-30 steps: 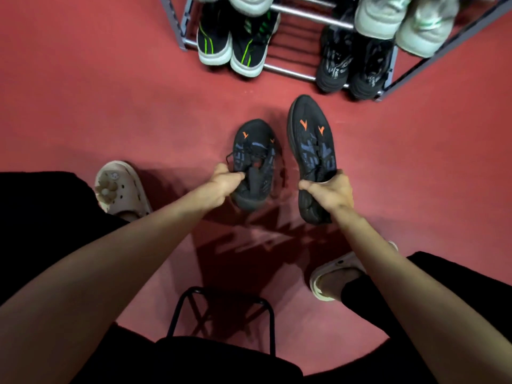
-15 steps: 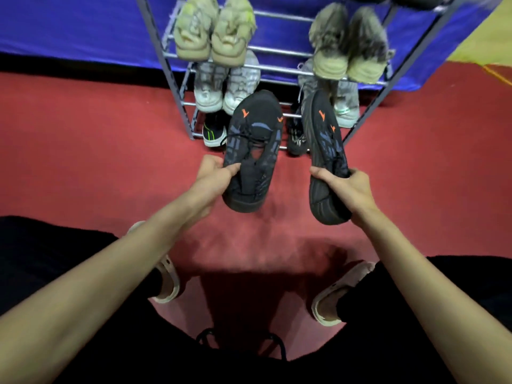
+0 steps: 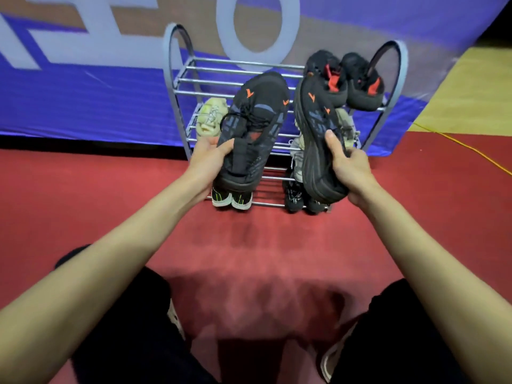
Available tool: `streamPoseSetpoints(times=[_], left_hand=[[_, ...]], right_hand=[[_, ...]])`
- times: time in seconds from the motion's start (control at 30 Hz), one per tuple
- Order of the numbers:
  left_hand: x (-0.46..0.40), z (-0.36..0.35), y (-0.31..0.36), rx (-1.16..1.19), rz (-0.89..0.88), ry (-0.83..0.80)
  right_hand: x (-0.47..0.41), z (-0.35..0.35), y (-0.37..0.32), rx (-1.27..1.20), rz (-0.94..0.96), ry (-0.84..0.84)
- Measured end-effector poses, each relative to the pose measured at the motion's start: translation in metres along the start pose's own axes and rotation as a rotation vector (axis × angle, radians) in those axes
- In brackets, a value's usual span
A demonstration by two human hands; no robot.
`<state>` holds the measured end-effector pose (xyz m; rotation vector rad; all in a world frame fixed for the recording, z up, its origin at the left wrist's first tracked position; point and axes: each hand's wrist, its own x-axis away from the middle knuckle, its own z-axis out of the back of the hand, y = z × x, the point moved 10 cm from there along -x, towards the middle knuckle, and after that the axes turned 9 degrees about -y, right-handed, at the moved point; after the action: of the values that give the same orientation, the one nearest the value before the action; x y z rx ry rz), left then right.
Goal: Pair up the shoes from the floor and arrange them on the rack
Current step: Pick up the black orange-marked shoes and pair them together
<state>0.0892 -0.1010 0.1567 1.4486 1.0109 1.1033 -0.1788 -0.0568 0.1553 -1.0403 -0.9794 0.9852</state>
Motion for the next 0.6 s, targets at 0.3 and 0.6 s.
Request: streamPoseSetpoints(times=[0.3, 0.6], left_hand=[[-0.049, 0.045, 0.059, -0.015, -0.073, 0.082], [-0.135, 0.117, 0.076, -0.102, -0.145, 0.233]], right_hand=[[-0.076, -0.034, -0.068, 0.08, 0.06, 0.019], [-0.178, -0.108, -0.089, -0.001, 0.007, -0.031]])
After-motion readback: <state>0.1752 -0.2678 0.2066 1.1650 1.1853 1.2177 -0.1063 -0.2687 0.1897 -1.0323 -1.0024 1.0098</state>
